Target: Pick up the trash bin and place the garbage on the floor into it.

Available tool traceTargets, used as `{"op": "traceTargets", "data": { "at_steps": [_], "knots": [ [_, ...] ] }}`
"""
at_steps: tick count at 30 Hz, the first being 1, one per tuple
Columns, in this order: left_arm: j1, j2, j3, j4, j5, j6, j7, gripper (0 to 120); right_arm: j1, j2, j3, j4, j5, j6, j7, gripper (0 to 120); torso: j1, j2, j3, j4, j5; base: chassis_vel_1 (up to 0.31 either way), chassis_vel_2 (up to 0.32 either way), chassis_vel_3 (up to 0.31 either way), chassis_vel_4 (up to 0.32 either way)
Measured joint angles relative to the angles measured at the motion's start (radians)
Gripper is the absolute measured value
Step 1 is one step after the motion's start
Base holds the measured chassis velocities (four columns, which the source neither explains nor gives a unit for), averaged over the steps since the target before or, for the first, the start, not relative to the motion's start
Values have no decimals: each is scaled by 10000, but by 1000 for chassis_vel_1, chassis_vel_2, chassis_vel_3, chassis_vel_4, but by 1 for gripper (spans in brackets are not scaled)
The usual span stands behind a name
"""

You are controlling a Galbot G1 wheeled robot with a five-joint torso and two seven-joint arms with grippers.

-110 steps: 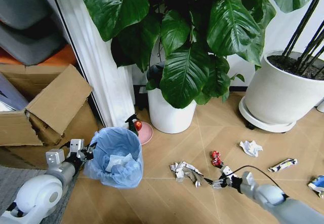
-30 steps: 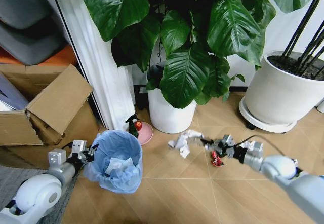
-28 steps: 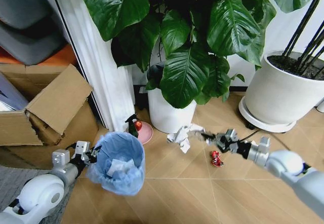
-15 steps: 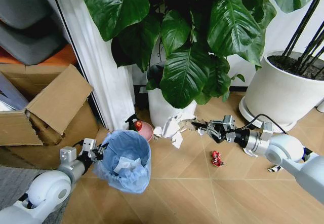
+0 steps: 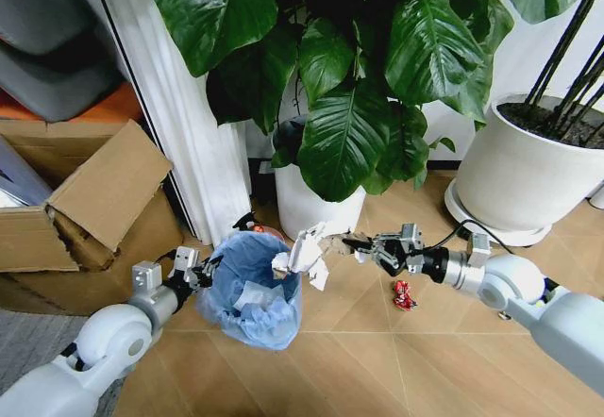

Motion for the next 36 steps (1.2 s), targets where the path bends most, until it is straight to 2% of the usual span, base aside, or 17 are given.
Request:
{"op": "traceTargets", "data": {
  "at_steps": [6,9,11,14,22,31,34,35,36],
  "knots": [
    [-26,25,12,23,-58,9,-65,0,899,589,-867,-418,2,5,-42,0,0,0,0,2,-4,0,0,0,0],
    [31,33,-66,-7,-112,40,-133,0,1742,1230,-1728,-867,19,-6,-45,0,0,0,1,3,-5,0,0,0,0],
    [53,30,-98,-14,-114,45,-137,0,1881,1352,-1899,-946,21,-14,-36,0,0,0,0,3,-4,0,0,0,0],
    [170,22,-308,-44,-146,58,-157,0,2334,1952,-2727,-1409,-5,-52,65,0,0,0,0,4,-4,0,0,0,0],
    [137,27,-363,-149,-305,108,-227,0,2502,2496,-3259,-2057,-238,-57,158,0,0,0,0,0,-4,0,0,0,0],
    [315,-46,-341,-280,-513,219,-386,0,2872,2701,-3801,-2433,-352,-60,233,0,0,0,0,2,-3,0,0,0,0],
    [413,-28,-355,-364,-566,241,-411,0,3001,2781,-3968,-2630,-499,-101,289,15,0,0,-1,1,-3,0,0,0,0],
    [413,-28,-355,-364,-566,241,-411,0,3001,2781,-3968,-2630,-499,-101,289,15,0,0,-1,1,-3,0,0,0,0],
    [465,-9,-366,-408,-612,258,-430,0,3022,2835,-3986,-2674,-505,-126,344,20,0,1,-1,1,-2,0,0,0,0]
  ]
}}
